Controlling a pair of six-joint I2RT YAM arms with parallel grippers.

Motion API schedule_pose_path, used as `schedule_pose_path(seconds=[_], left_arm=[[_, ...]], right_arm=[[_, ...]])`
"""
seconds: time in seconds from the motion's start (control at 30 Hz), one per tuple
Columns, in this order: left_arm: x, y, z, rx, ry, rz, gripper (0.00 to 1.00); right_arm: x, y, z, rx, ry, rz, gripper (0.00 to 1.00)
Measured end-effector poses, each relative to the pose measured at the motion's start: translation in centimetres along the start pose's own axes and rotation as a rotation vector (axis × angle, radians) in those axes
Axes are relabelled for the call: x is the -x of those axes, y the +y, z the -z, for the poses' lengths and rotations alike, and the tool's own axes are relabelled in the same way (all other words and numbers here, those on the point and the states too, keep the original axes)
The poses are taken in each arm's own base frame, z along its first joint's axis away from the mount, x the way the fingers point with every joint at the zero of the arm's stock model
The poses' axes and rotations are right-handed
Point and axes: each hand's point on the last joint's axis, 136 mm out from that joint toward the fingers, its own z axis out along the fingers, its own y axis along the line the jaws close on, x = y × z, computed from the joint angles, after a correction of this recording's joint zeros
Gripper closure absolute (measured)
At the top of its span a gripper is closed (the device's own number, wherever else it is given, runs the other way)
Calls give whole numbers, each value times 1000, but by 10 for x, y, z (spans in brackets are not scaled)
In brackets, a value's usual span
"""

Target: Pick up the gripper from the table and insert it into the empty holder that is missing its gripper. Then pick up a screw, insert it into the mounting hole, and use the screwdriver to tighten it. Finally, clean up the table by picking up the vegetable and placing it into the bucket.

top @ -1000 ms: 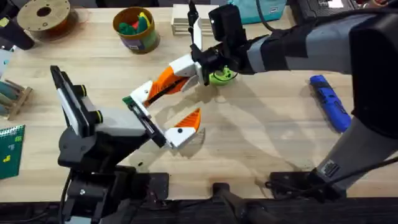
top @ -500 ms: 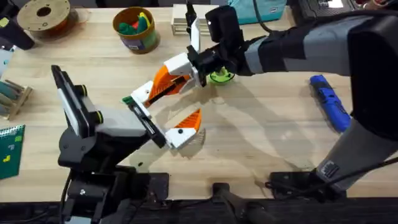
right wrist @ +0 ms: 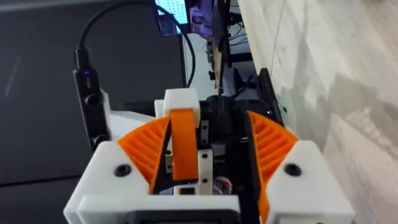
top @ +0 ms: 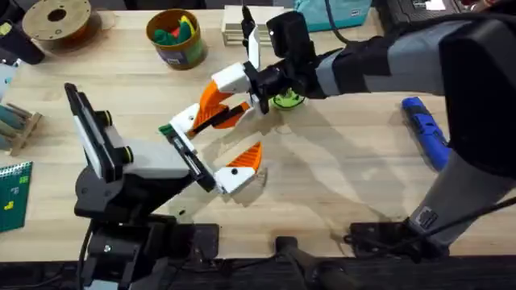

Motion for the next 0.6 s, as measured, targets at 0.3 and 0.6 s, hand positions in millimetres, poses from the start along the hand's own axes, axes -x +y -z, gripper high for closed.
schedule_pose_path(seconds=[0.3,0.6], left_arm=[[-3,-13,0,-72,14,7,15],[-4,-19,0,-107,18,8,15]], right_arm=[[6,0,10,1,-25,2,314],[9,-1,15,-1,-43,2,198]])
